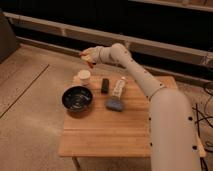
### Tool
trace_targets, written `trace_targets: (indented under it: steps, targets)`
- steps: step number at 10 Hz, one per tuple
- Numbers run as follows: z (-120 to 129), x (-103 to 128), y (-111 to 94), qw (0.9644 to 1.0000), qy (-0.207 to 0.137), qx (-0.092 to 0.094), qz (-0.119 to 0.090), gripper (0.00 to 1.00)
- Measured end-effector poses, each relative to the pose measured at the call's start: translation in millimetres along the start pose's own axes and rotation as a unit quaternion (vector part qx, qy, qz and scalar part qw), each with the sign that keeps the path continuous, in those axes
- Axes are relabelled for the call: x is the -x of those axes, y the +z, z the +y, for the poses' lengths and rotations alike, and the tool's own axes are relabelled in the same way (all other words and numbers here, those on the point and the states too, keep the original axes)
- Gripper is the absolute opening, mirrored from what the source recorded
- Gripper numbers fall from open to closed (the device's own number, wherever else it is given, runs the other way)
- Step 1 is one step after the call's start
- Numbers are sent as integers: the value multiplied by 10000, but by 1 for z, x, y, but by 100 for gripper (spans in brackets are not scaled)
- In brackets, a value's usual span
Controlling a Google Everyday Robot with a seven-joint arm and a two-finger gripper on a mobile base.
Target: Place the pepper in the ceramic cup
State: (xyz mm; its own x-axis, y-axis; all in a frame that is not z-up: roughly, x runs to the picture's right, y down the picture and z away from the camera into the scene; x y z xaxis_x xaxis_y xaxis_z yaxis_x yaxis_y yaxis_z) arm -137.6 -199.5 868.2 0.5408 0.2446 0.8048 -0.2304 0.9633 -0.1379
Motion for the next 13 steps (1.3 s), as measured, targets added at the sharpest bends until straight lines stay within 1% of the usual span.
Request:
trace_targets:
  steps: [3,5,8,9,10,11,12,13]
  targets:
    - [8,0,16,9997,119,221,-74,0]
    - [15,1,36,9989,99,432,-161,0]
    - [15,-7,48,9981,164,563,-193,1]
    - [15,-8,51,9978,195,605,-203,8]
    - [12,-12,50,9976,259,612,-193,20]
    - [9,-16,48,9975,337,597,-180,30]
    - [5,-19,47,9973,429,580,-162,44]
    - [4,-19,46,9971,462,576,-156,52]
